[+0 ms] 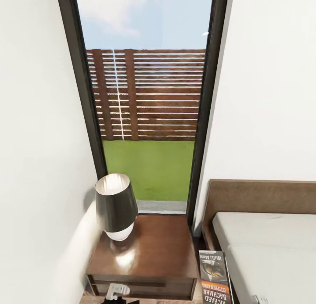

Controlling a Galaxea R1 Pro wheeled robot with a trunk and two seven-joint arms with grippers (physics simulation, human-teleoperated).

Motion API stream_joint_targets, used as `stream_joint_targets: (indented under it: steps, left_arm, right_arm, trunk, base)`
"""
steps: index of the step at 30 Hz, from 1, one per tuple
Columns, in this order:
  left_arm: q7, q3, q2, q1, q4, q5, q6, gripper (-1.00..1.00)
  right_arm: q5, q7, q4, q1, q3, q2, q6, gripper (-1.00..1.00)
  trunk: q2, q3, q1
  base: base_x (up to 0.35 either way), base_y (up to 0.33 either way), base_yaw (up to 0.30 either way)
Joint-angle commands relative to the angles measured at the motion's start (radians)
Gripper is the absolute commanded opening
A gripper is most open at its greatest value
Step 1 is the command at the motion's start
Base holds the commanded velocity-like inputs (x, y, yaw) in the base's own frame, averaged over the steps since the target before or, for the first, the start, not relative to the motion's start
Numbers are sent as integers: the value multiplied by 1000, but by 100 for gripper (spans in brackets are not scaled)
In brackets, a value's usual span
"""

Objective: In the bedroom, move the book from the bed onto either nightstand, and place the two sandals side by side next to the bed.

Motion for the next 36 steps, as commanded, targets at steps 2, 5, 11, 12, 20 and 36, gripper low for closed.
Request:
stream_joint_targets:
  steps: [2, 5, 11, 12, 20, 36]
  left_arm:
    - [-4, 7, -1, -1, 1, -4, -2, 100]
    - [-4, 7, -1, -1, 1, -4, -2, 100]
    - [-4, 7, -1, -1, 1, -4, -2, 100]
    - [-4, 7, -1, -1, 1, -4, -2, 100]
    - [-4, 7, -1, -1, 1, -4, -2, 100]
    - [-4, 7, -1, -1, 1, -4, -2, 100]
  right_arm:
    - [-11, 2, -1, -1, 4, -1, 10, -100]
    - [-11, 2, -1, -1, 4, -1, 10, -100]
    - [-11, 2, -1, -1, 4, -1, 10, -100]
    - [-11, 2, -1, -1, 4, -1, 10, -100]
    - [-11, 2, -1, -1, 4, -1, 10, -100]
    - [-11, 3, -1, -1, 4, -1, 10, -100]
  trunk:
    - [-1, -2, 1]
    - [-1, -2, 1]
    - [-1, -2, 1]
    - [-1, -2, 1]
    - [-1, -2, 1]
    - [-1, -2, 1]
  base:
    - [320, 0, 0]
    - [322, 0, 0]
    - [322, 0, 0]
    - [323, 0, 0]
    - [323, 0, 0]
    - [163, 0, 0]
